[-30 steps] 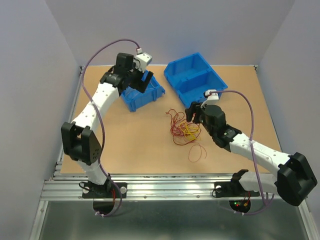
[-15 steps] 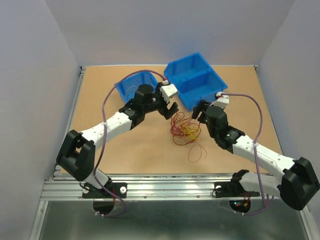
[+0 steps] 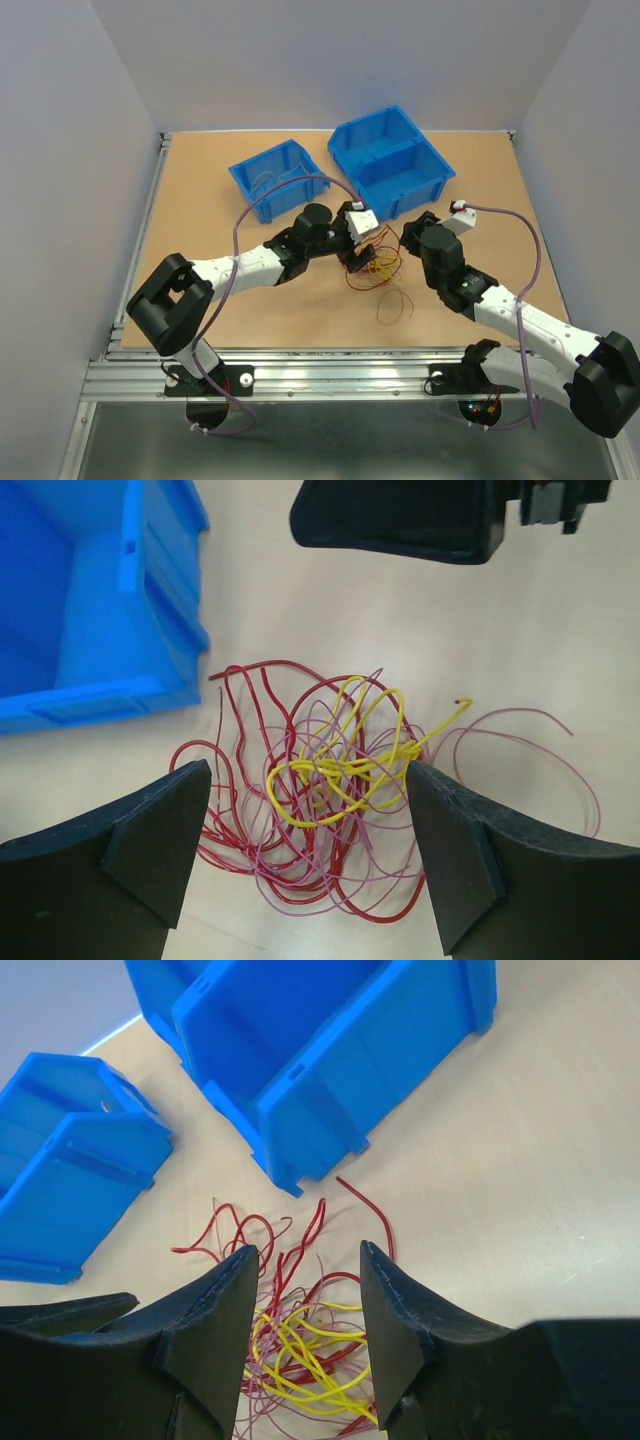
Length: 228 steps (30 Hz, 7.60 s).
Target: Untangle the cables
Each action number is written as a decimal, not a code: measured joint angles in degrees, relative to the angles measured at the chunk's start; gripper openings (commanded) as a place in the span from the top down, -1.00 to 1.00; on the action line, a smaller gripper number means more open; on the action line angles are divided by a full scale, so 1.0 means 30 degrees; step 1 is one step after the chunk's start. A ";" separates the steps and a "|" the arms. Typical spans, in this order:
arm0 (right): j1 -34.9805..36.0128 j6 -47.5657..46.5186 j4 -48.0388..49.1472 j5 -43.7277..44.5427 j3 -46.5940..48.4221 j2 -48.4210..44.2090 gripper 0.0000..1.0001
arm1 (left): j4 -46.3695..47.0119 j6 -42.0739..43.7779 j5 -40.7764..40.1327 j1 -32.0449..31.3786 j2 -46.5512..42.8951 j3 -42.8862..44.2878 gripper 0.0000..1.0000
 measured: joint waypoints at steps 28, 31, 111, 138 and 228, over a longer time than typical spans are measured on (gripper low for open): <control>0.0000 0.0182 0.0022 0.0758 -0.0117 0.0845 0.08 | -0.1042 0.0743 -0.2652 -0.1479 0.2929 0.1515 1.00; 0.0000 -0.0124 0.0124 0.0379 -0.0117 0.1253 0.08 | -0.0984 0.0750 -0.2659 -0.1428 0.1625 0.0896 1.00; 0.0000 -0.5537 0.7606 -0.8582 -0.2594 0.0036 -0.38 | -0.3963 -0.1326 -0.1107 0.2849 -0.2725 1.0156 1.00; 0.0000 -0.3177 0.4765 -0.0503 -0.2914 -0.0146 -0.48 | -0.4626 -0.0168 -0.6339 0.3417 1.2633 2.5004 1.00; 0.0000 -0.4626 0.3847 -0.5909 -0.1224 0.2841 -0.15 | -0.3636 0.1661 -0.0729 0.4779 -0.3264 -0.0197 -0.76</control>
